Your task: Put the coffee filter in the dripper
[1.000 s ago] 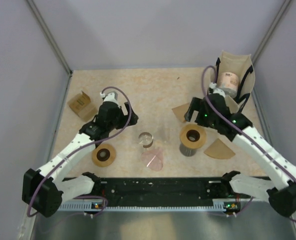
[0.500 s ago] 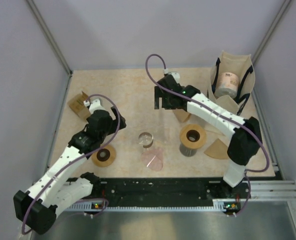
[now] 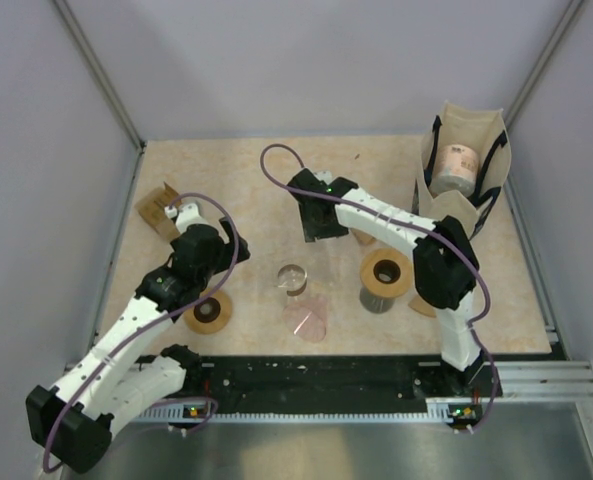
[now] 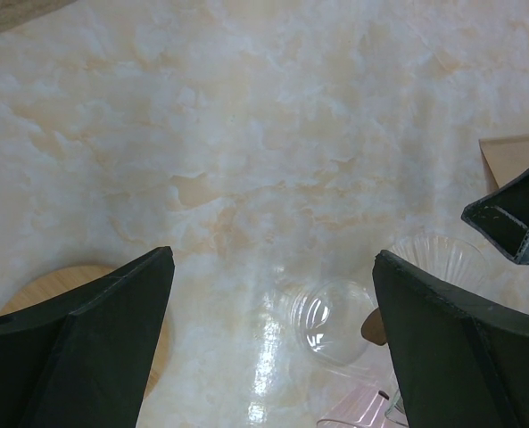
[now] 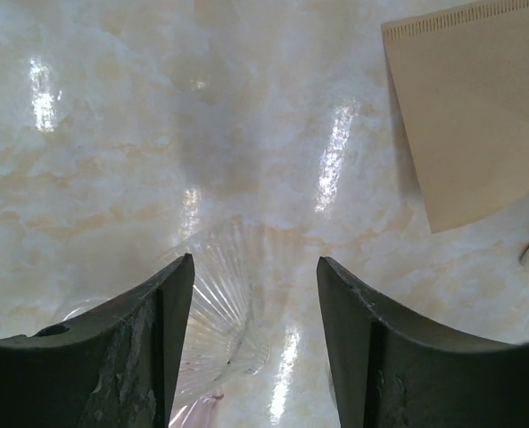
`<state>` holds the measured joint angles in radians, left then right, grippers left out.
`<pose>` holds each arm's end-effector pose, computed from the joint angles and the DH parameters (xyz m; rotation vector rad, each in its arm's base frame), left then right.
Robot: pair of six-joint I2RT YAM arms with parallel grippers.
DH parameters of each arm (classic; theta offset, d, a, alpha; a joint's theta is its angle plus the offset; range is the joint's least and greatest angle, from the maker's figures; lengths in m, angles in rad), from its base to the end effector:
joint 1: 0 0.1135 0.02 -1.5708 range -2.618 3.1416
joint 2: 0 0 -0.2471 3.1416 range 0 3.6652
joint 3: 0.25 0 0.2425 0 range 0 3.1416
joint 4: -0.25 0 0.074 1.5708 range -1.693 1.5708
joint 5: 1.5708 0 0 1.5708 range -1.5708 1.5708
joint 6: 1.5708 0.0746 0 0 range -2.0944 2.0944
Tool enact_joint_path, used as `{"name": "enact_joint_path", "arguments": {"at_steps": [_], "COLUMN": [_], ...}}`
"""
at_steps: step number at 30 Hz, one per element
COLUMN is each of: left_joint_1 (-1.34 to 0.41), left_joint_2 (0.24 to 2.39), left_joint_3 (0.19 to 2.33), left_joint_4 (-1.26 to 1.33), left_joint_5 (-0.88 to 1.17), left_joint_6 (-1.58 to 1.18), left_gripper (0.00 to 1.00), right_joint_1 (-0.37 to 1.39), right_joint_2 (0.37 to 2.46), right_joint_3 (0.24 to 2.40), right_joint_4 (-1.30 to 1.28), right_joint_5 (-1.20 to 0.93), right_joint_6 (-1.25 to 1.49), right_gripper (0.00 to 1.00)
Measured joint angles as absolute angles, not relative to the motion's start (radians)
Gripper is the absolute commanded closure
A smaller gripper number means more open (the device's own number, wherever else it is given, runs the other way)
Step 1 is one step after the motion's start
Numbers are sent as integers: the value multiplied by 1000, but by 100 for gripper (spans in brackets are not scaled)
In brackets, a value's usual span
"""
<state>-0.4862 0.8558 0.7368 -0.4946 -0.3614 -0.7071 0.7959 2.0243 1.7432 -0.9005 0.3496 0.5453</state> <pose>0.2033 -0.0776 0.2490 -0.4385 2.1096 -0.3012 0.3158 0.2860 0.1948 -0.2372 2.6143 -0.0417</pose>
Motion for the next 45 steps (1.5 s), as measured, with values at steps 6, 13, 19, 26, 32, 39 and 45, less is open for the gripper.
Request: {"name": "enact_joint_path", "arguments": {"at_steps": [6,13,19,26,32,39,45], "left_joint_1": [-486,-486,-486,-486,-486,-486,-486], "left_joint_2": [850,842,840,840,841,847,847], "left_joint_3": [734,734,734,734,734,734,734], "left_joint_4": [-495,-494,-494,-494,-494,-495,-494], "left_joint_5": [-361,-361,-362,-370,-384,-395,-402], "left_joint_6": [-704,-700,-696,-688,-685,-684,-684], "left_gripper": [1,1,1,1,1,1,1], "right_joint_1": [800,815,817,818,820,823,825], "right_joint_2": [2033,2041,2041,2041,2032,2017,1964], "right_joint_3": [1743,1732,1681,1656,1646,1634,1630], "right_joint_4": [-911,-913,-917,-927,-922,-924,-923], "right_joint_5": [334,305,292,287,287,288,305], "right_joint_6": [546,551,554,555,561,568,569], "right_gripper": [51,57,59,70,86,100,100]}}
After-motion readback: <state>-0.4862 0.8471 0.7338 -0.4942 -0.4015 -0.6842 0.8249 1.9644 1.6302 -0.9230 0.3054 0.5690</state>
